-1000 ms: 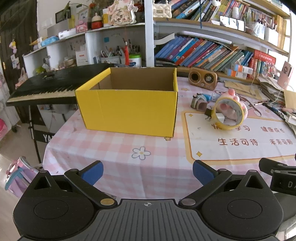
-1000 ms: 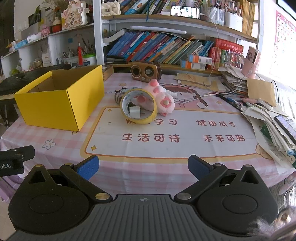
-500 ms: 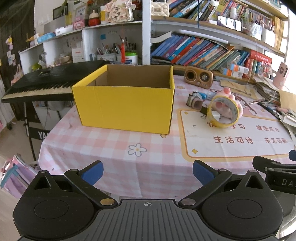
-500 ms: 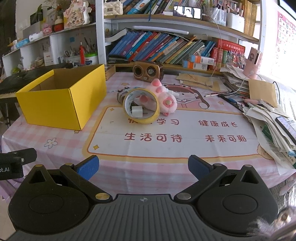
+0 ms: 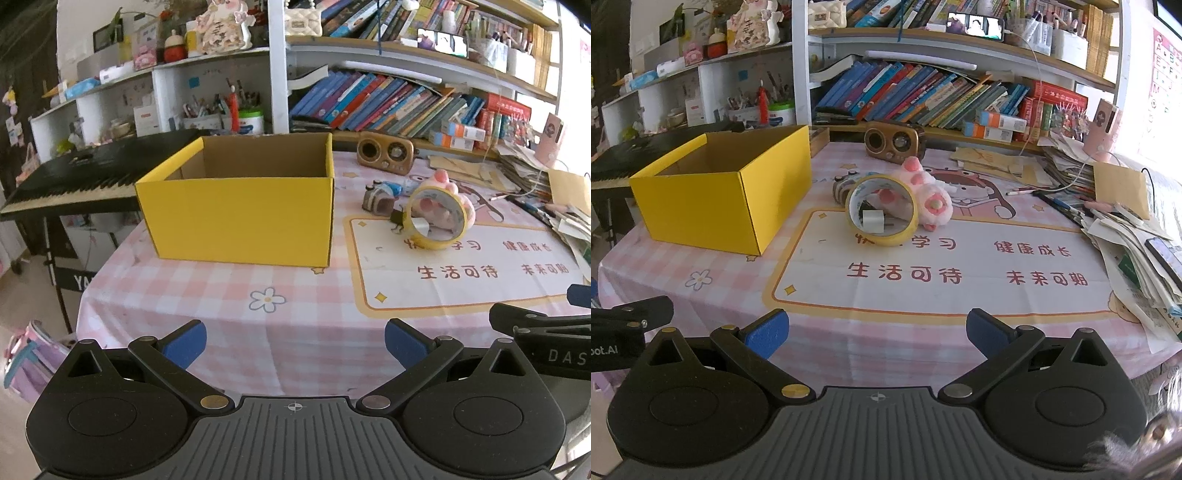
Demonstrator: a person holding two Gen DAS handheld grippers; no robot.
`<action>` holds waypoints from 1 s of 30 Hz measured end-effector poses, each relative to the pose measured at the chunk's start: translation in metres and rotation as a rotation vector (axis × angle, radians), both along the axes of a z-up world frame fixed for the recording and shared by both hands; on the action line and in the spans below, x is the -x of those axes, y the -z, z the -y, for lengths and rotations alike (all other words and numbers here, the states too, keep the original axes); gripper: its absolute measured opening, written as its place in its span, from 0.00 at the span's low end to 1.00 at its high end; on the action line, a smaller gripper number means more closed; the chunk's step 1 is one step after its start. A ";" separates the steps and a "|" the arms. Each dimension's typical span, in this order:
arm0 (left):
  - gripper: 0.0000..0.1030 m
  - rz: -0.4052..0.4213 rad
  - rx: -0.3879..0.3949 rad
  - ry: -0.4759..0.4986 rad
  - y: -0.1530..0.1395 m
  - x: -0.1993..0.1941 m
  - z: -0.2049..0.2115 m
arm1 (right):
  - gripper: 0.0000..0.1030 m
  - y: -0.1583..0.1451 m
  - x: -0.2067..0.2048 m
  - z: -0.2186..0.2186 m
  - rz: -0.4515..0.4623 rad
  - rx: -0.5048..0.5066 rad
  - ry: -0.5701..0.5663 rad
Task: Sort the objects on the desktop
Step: 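Move both open tools toward the tape roll and plush pig, then grasp the yellow tape roll with the left tool while the right tool grasps the pink plush pig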
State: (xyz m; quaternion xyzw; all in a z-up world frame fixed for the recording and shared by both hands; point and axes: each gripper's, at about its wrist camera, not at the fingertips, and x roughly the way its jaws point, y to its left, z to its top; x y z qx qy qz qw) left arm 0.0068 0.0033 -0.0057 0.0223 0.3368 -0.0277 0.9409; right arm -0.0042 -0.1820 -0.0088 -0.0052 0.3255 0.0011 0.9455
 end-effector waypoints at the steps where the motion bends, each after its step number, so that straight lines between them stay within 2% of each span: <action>1: 1.00 0.000 0.001 0.001 0.000 0.000 0.000 | 1.00 0.000 0.000 0.000 0.001 -0.002 -0.002; 15: 1.00 -0.015 0.010 0.045 0.003 -0.008 0.013 | 1.00 0.002 -0.003 0.012 -0.017 -0.010 0.029; 24: 1.00 -0.011 0.015 0.109 0.001 -0.022 0.040 | 1.00 0.001 -0.013 0.035 -0.034 -0.010 0.067; 30: 1.00 -0.015 0.027 0.118 0.002 -0.039 0.057 | 1.00 0.002 -0.026 0.054 -0.048 -0.008 0.078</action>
